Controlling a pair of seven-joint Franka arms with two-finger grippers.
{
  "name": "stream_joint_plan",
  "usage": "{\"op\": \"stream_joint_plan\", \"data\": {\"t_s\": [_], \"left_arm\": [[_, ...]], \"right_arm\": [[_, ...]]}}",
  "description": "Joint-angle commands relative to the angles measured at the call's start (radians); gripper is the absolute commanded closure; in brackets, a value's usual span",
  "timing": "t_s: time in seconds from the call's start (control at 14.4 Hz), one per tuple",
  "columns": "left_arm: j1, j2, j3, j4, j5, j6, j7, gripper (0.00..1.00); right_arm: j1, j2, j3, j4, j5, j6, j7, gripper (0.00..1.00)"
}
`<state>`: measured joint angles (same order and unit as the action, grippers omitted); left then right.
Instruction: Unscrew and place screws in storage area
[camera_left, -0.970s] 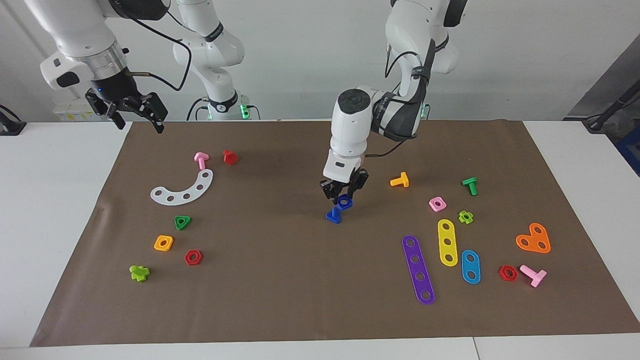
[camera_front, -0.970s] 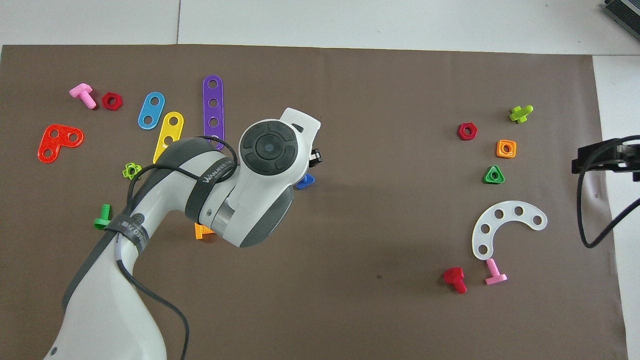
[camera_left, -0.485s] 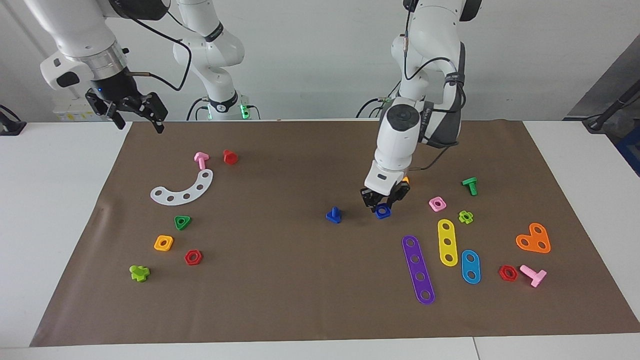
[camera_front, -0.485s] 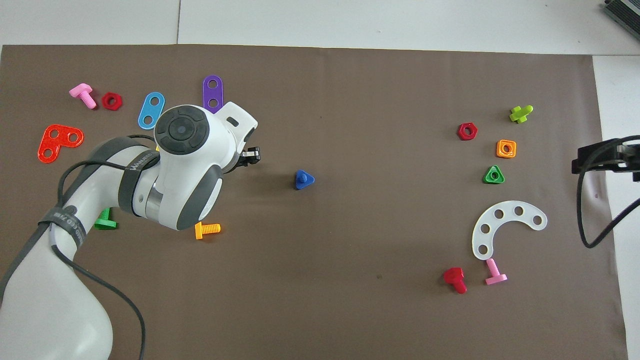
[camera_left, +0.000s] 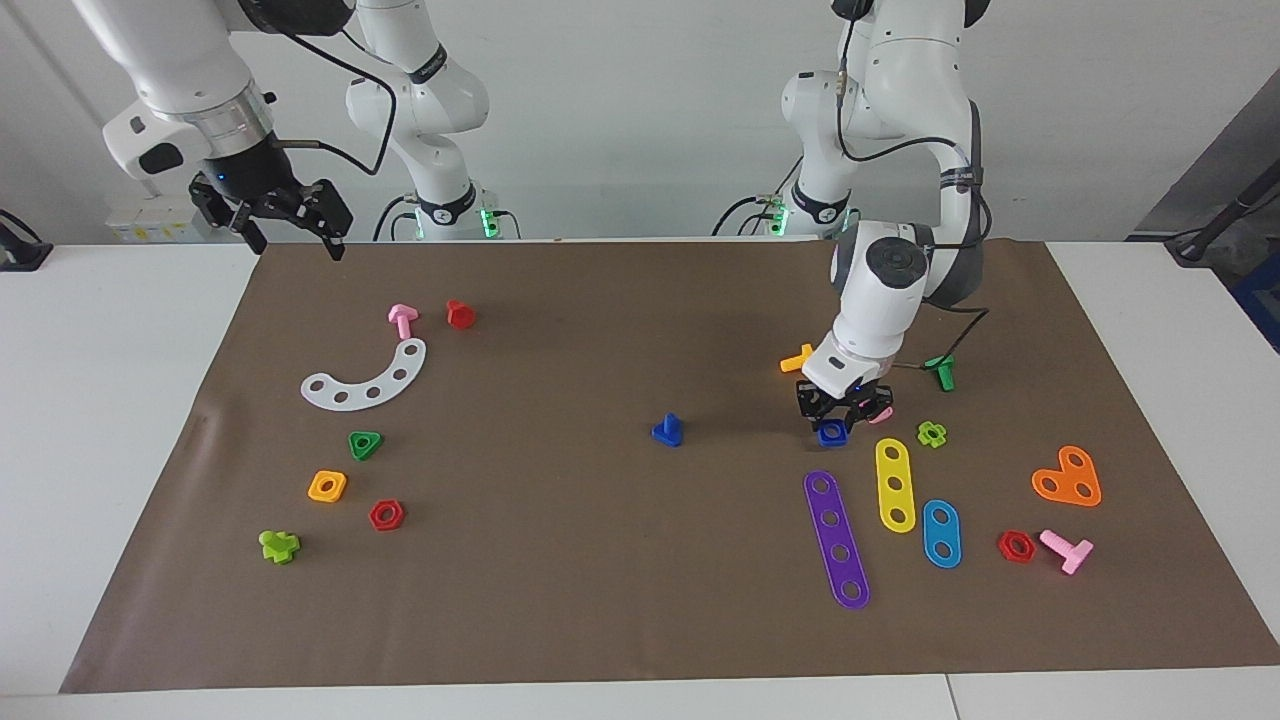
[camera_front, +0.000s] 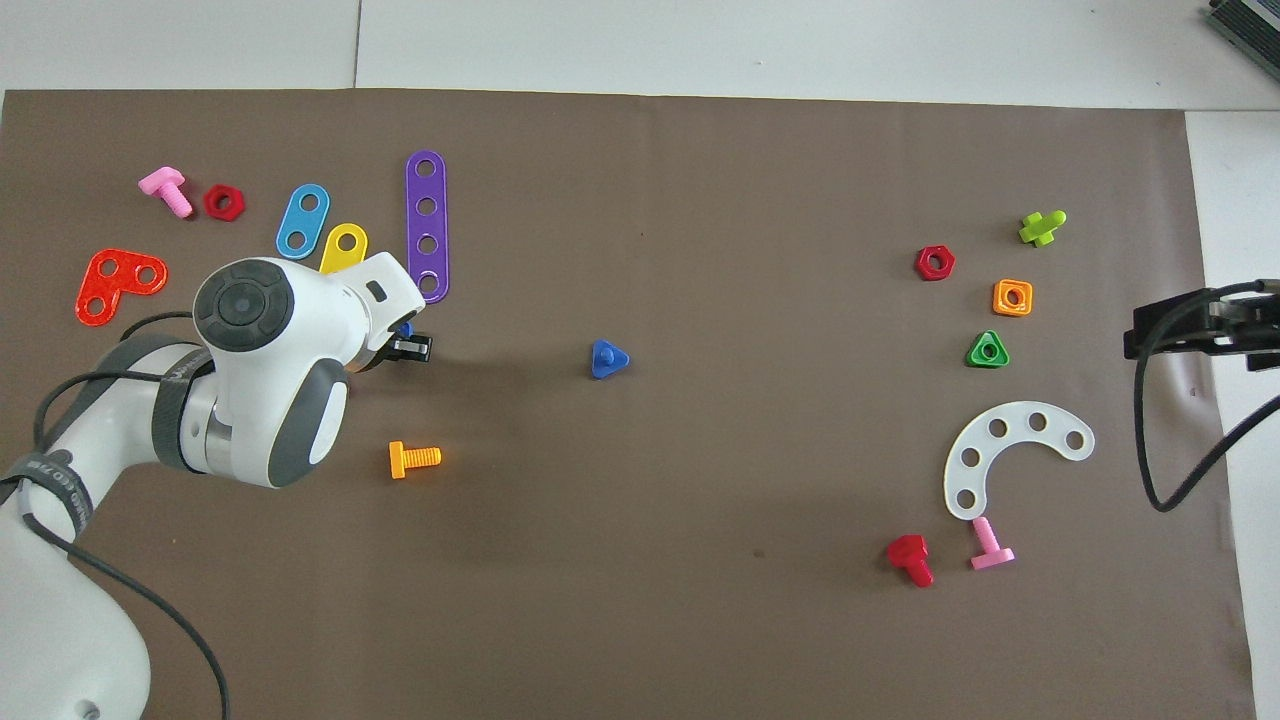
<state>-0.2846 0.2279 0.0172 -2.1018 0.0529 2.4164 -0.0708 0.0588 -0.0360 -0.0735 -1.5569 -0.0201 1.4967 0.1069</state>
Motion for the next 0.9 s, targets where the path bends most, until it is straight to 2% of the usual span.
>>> {"op": "stream_joint_plan", "data": {"t_s": [0.0,0.21,0.49,0.55,0.69,0.83], "left_arm": [[0.010,-0.053,-0.011,-0.066,0.016,0.029,0.054,0.00],[0.010,-0.061,-0.011,-0.044,0.016,0.001,0.057,0.00],[0.028,-0.145,-0.007,0.017,0.016,-0.138,0.060,0.00],[0.038,-0.163,-0.008,0.046,0.016,-0.179,0.069,0.00],[0.057,-0.168,-0.008,0.144,0.015,-0.305,0.088,0.00],[0.100,-0.170,-0.006,0.235,0.013,-0.409,0.091,0.00]], "right_arm": [[-0.013,-0.022,0.001,-0.028,0.019,0.040,-0.053,0.00],[-0.005,-0.016,0.003,-0.026,0.019,0.072,-0.047,0.00],[0.064,0.013,0.004,-0.026,0.019,0.100,0.011,0.00],[0.081,0.018,0.004,-0.035,0.019,0.118,0.023,0.00],[0.143,0.012,0.004,-0.139,0.019,0.239,0.065,0.00],[0.247,0.051,0.004,-0.158,0.019,0.299,0.188,0.00]]}}
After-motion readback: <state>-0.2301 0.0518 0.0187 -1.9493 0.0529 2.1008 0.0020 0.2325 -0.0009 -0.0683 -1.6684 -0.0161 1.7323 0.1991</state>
